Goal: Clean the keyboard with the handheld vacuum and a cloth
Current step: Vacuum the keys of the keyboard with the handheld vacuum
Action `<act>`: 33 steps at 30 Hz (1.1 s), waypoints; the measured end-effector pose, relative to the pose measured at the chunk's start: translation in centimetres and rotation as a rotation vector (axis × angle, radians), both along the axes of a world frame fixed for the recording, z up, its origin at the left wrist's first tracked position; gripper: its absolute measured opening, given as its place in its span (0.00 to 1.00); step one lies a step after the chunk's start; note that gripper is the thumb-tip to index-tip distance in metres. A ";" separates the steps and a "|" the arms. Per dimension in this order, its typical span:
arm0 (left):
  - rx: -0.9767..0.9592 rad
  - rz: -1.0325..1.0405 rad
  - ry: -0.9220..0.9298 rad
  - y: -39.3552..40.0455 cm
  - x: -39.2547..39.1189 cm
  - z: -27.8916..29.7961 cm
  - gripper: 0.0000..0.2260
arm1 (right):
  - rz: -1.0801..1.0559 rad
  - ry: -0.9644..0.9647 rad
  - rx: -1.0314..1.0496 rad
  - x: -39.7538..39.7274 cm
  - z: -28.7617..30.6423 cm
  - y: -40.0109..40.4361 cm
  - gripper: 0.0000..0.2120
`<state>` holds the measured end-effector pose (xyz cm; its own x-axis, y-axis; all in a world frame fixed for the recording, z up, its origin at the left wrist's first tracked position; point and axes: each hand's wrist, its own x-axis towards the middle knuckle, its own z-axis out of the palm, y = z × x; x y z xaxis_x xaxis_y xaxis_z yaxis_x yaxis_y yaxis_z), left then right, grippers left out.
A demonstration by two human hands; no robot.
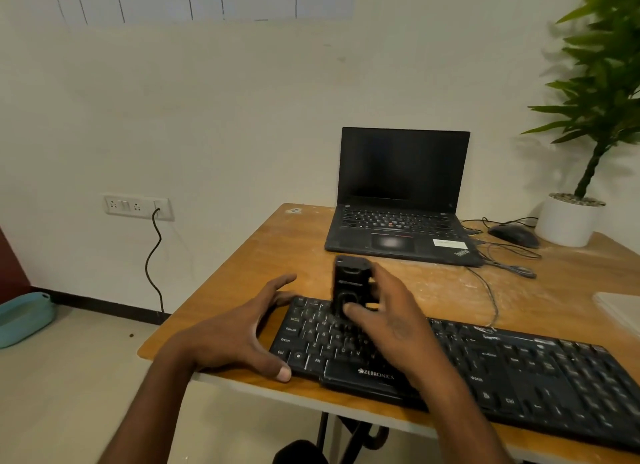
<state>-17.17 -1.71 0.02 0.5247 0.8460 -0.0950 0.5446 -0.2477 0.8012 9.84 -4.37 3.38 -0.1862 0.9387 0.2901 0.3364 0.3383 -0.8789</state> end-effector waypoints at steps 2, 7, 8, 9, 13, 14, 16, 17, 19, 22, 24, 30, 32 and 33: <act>0.000 0.000 0.006 0.1 0.0 -0.1 0.57 | -0.047 0.060 -0.002 1.9 0.0 -0.9 0.25; -0.007 -0.005 0.009 0.2 0.1 0.1 0.57 | -0.106 -0.059 -0.022 0.5 0.1 -0.4 0.22; -0.006 -0.002 0.010 0.2 0.1 0.2 0.57 | -0.100 -0.083 -0.014 -0.5 0.1 0.0 0.23; -0.006 0.002 0.012 0.2 0.2 0.2 0.57 | -0.094 -0.102 -0.007 -1.5 -0.1 0.3 0.24; -0.016 0.011 0.000 0.0 0.3 0.3 0.57 | -0.077 -0.107 0.007 -2.9 -0.2 0.6 0.23; -0.016 0.009 -0.006 0.0 0.2 0.3 0.57 | -0.076 -0.084 0.002 -2.4 -0.2 0.3 0.23; -0.011 0.004 -0.005 0.0 0.1 0.1 0.57 | -0.082 -0.014 -0.025 -0.5 -0.3 -0.6 0.23; -0.008 0.003 -0.001 0.0 0.0 0.0 0.57 | -0.090 0.016 -0.034 0.6 -0.4 -0.9 0.23; -0.010 0.003 0.002 0.1 0.0 0.0 0.57 | -0.117 0.043 -0.027 2.6 -0.6 -1.5 0.21; -0.008 -0.008 -0.010 0.1 0.0 0.1 0.57 | -0.164 0.051 -0.013 3.5 -0.5 -1.6 0.20; -0.003 -0.006 -0.010 0.1 0.1 0.2 0.57 | -0.149 0.041 -0.013 2.7 -0.4 -1.5 0.21; -0.024 -0.009 -0.021 0.1 0.2 0.3 0.56 | -0.075 -0.018 0.040 -0.4 -0.5 -0.3 0.20; -0.025 -0.011 -0.029 0.1 0.1 0.2 0.56 | -0.076 0.014 0.018 0.5 -0.4 -0.5 0.22; -0.025 -0.008 -0.029 0.1 0.1 0.2 0.56 | -0.083 0.043 -0.007 1.3 -0.4 -0.8 0.22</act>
